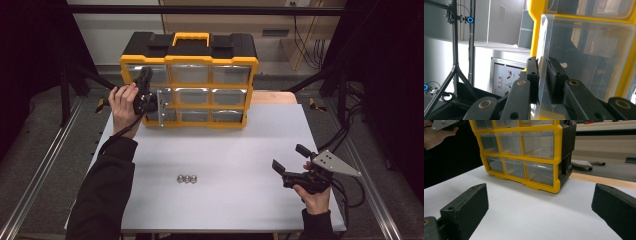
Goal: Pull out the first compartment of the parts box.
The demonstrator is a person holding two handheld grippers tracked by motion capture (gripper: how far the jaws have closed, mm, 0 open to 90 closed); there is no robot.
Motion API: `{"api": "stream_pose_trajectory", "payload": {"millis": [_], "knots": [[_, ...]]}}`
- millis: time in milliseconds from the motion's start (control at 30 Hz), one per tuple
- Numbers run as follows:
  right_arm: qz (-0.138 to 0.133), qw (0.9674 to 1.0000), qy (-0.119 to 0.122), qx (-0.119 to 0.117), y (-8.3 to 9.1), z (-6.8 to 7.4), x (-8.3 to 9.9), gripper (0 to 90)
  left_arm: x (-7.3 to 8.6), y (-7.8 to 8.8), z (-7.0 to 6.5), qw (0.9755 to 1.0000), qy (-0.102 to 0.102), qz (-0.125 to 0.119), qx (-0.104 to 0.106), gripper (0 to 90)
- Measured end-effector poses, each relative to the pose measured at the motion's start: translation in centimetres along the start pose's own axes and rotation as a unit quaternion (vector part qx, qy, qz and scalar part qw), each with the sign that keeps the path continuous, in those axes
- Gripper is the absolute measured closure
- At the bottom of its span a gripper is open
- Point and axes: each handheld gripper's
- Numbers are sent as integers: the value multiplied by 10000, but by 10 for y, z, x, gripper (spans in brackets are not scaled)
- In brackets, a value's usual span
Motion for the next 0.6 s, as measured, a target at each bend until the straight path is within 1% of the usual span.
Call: {"api": "stream_pose_trajectory", "payload": {"millis": [67,133,300,467,533,600], "knots": [[-18,10000,0,-1,0,0,0,13,-1,1,0,10000,-1,19,8,806],[-19,10000,-8,18,1,0,-1,13,-1,4,0,10000,-94,25,-7,807],[-20,10000,14,0,0,0,0,13,-1,8,2,10000,-68,6,12,808],[-5,10000,-1,4,0,0,0,13,-1,14,1,9999,-125,-59,-54,808],[-9,10000,5,-21,0,0,0,13,-1,16,1,9999,-94,-61,-47,808],[2,10000,0,19,0,1,0,13,-1,17,2,9999,-115,-69,-59,808]]}}
Point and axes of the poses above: each handheld gripper's, and its own axes: y roughly backward along the jaws, x roughly out of its underside, z roughly to its left, and after that the axes turned 9 degrees about -z, right-handed
